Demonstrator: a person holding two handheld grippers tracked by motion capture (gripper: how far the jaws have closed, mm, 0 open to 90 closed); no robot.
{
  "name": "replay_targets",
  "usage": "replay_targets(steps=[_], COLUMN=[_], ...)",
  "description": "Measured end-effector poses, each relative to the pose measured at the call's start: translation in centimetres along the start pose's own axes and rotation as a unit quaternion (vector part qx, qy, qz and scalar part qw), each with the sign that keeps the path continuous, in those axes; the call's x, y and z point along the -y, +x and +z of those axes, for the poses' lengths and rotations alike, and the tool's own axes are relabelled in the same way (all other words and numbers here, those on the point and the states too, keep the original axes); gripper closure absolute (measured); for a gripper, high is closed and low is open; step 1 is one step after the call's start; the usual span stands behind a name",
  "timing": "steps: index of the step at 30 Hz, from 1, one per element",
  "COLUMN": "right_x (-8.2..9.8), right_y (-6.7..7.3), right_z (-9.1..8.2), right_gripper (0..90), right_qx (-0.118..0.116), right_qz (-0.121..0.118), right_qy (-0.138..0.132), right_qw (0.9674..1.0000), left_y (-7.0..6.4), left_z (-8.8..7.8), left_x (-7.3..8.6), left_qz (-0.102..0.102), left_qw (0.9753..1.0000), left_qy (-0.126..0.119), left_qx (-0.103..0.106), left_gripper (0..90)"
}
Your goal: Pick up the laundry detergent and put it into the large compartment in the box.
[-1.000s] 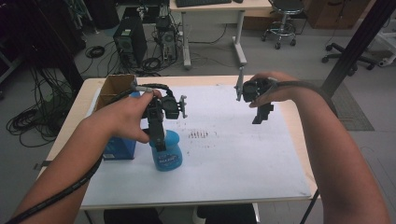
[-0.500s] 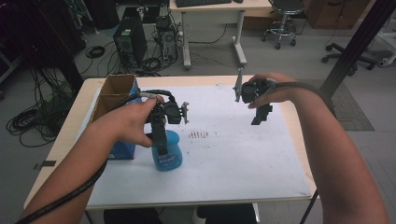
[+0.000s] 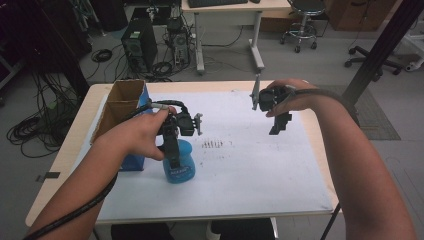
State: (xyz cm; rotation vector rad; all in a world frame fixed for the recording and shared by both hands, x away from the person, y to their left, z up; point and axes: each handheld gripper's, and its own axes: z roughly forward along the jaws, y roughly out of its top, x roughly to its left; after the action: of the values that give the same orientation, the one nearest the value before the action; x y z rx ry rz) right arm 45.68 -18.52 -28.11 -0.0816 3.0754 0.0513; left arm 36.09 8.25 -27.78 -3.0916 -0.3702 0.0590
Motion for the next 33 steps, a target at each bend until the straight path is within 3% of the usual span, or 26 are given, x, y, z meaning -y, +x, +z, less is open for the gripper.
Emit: replay_targets(steps=[33], right_x=[0.2], right_y=[0.1], right_z=[0.5], right_gripper=[7.5], right_qx=[-0.002], right_qz=[0.002], right_qy=[-0.003], right_qw=[1.0], left_y=[0.0], left_z=[1.1], left_x=[0.2], left_qz=[-0.005], left_qw=[0.9999], left_qy=[0.003], left_qx=[-0.012], left_gripper=[1.9])
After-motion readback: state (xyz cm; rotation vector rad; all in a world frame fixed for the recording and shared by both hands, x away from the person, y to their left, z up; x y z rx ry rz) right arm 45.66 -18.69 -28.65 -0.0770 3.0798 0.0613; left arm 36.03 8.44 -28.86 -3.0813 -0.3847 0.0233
